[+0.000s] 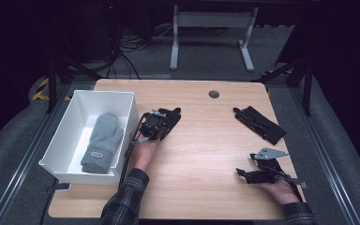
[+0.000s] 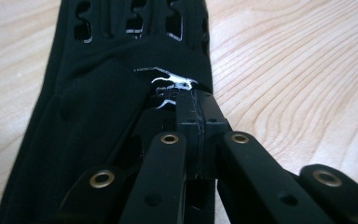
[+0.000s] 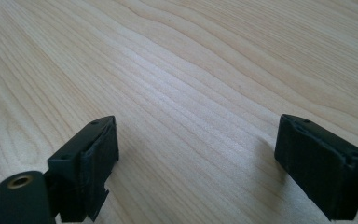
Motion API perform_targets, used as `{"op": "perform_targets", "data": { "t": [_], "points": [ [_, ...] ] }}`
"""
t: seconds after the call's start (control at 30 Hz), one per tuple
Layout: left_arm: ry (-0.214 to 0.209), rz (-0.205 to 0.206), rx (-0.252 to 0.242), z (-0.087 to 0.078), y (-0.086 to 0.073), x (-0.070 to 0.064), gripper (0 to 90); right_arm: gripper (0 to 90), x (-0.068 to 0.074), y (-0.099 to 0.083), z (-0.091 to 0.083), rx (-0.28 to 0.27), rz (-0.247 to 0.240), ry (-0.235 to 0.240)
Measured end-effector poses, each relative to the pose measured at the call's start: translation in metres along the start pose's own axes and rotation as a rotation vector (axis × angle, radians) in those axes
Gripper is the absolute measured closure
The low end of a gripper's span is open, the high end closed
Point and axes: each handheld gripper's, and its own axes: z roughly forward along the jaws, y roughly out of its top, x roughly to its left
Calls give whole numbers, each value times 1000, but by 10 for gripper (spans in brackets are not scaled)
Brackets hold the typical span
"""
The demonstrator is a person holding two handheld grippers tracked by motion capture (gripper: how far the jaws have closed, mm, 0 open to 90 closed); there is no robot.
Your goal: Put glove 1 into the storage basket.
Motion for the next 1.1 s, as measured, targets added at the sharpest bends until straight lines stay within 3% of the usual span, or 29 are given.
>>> {"op": "perform_targets", "data": {
  "t": [0.23, 0.47, 0.63, 0.9, 1.1],
  "points": [
    [-15, -8, -2, 2, -2, 0, 900, 137, 0, 0, 0, 0, 0, 0],
    [-65, 5, 4, -1, -7, -10, 900, 137, 0, 0, 0, 0, 0, 0],
    [-100, 27, 9, -4, -13, -25, 900, 137, 0, 0, 0, 0, 0, 0],
    [-147, 93, 29, -6, -18, -53, 900, 136, 0, 0, 0, 1, -1, 1],
    [-202, 93, 28, -8, -26, -71, 900, 135, 0, 0, 0, 0, -1, 1]
  ]
}}
